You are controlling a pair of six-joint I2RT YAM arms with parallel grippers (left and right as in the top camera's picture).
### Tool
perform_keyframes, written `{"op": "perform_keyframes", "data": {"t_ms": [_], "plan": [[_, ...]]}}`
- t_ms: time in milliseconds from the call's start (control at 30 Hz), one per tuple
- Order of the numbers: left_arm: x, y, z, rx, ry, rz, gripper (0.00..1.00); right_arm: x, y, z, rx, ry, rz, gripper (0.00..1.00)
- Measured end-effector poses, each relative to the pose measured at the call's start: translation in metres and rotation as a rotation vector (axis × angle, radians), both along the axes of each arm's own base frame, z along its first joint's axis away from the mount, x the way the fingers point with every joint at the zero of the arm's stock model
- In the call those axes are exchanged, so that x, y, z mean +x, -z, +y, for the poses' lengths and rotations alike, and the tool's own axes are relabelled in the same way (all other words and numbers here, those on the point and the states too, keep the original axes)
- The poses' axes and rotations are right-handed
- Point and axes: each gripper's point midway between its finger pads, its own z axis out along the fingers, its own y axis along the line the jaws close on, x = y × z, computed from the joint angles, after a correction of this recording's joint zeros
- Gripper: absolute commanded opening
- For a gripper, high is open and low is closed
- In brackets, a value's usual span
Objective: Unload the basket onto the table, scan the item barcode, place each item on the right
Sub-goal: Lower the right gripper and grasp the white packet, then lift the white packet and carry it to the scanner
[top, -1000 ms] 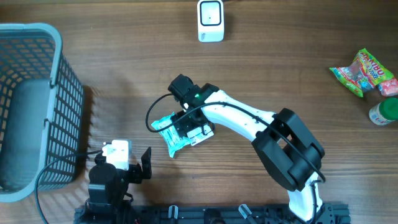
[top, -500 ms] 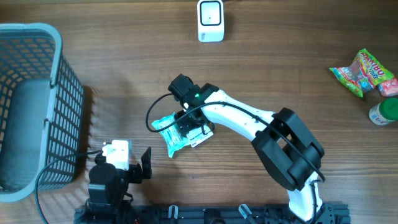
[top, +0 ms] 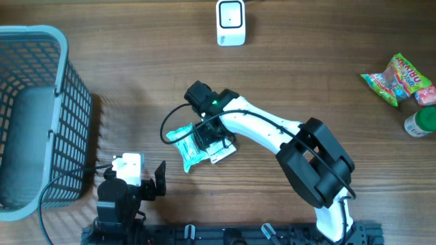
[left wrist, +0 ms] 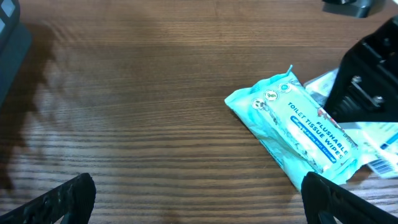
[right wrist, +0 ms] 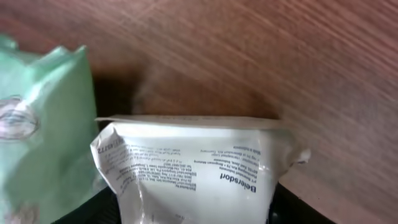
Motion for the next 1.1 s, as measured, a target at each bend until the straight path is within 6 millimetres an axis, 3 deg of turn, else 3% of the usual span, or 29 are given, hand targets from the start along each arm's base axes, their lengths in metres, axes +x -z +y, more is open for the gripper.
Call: {"op": "perform_keyframes", "data": {"t_ms": [233,367,433,567,767,1100], "plan": [[0.0,0.0,0.0,0.0,0.0,0.0,1.0,-0.003,-0.043,0.018,0.101,-0.045,0.108,0.62],[0.0,0.0,0.0,0.0,0.0,0.0,1.0,-0.021,-0.061,0.022,0.278,-0.126,0.284,0.63],[0.0,0.0,0.0,0.0,0.0,0.0,1.0,-0.021,-0.072,0.024,0.386,-0.143,0.337,0.63],[0.0,0.0,0.0,0.0,0.0,0.0,1.0,0.001,-0.101,0.024,0.648,-0.14,0.382,0.62],[0.0,0.0,0.0,0.0,0.0,0.0,1.0,0.041,-0.137,0.02,0.927,-0.149,0.315,0.62],[0.0,0.0,0.0,0.0,0.0,0.0,1.0,0.043,-0.154,0.029,1.034,-0.173,0.325,0.61]]}}
